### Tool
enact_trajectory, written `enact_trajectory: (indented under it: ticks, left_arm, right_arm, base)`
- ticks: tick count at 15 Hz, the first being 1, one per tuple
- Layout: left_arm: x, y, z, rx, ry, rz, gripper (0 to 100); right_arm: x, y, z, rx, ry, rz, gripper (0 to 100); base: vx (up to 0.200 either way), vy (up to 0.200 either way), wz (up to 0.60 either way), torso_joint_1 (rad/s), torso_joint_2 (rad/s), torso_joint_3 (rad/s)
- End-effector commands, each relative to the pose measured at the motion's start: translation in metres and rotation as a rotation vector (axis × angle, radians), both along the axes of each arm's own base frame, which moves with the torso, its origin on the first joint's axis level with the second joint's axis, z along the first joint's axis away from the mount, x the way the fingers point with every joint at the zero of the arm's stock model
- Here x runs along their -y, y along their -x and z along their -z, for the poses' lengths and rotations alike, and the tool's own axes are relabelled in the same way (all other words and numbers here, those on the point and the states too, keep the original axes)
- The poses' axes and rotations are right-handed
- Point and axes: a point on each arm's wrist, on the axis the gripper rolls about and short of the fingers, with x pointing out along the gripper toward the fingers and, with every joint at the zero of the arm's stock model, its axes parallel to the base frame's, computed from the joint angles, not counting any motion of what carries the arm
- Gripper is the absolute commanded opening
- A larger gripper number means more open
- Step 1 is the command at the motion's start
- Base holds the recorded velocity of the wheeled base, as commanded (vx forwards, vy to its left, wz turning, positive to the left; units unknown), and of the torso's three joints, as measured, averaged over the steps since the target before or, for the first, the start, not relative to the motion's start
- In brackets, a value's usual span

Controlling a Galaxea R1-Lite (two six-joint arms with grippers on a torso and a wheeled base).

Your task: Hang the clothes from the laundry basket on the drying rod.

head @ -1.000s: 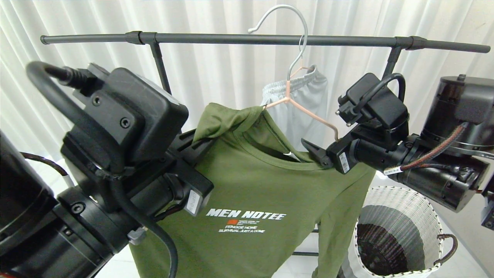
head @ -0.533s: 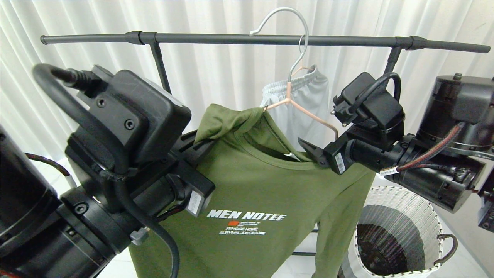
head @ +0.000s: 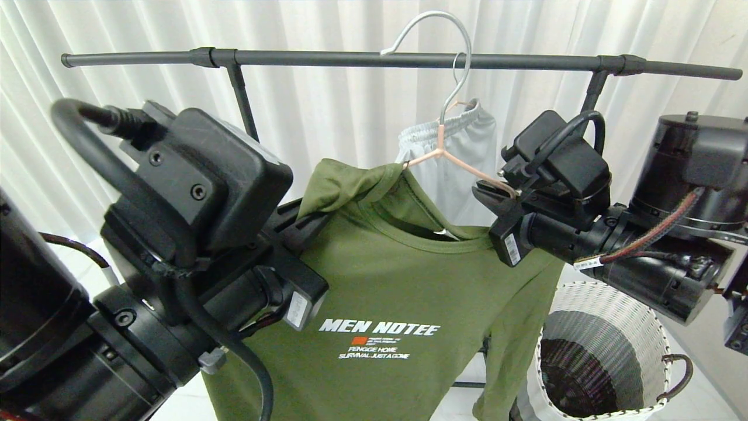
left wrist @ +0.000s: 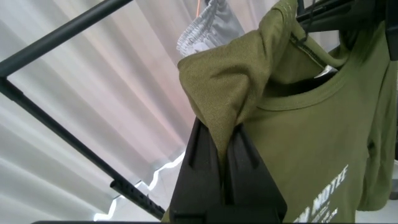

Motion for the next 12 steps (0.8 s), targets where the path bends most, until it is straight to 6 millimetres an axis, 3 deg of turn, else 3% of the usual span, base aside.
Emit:
enact_trajectory:
  ticks: [1, 6, 7, 10, 12]
  left_arm:
    - [0.000, 0.001, 0.000, 0.001, 0.001, -0.002, 0]
    - [0.000, 0.000, 0.002, -0.004, -0.008, -0.003, 0]
    - [0.000, 0.000, 0.002, -0.004, -0.010, -0.003, 100]
    - [-0.008, 0.005, 0.010, -0.012, -0.033, -0.005, 100]
    - [-0.017, 0.011, 0.008, -0.001, -0.018, -0.010, 100]
  right_arm:
    - [0.000, 0.000, 0.000, 0.001, -0.001, 0.003, 0]
    - [0.002, 0.000, -0.002, 0.004, -0.005, 0.014, 0]
    - [0.002, 0.000, -0.002, 0.005, -0.006, 0.014, 0]
    - [0.008, 0.000, -0.006, 0.015, -0.012, 0.033, 0]
    - [0.023, -0.006, -0.008, 0.012, 0.003, 0.088, 0]
  base:
    - [0.000, 0.000, 0.00, 0.000, 0.00, 0.000]
    - [0.000, 0.000, 0.00, 0.000, 0.00, 0.000]
    - [0.000, 0.000, 0.00, 0.000, 0.00, 0.000]
    - [0.000, 0.000, 0.00, 0.000, 0.00, 0.000]
    - [0.000, 0.000, 0.00, 0.000, 0.00, 0.000]
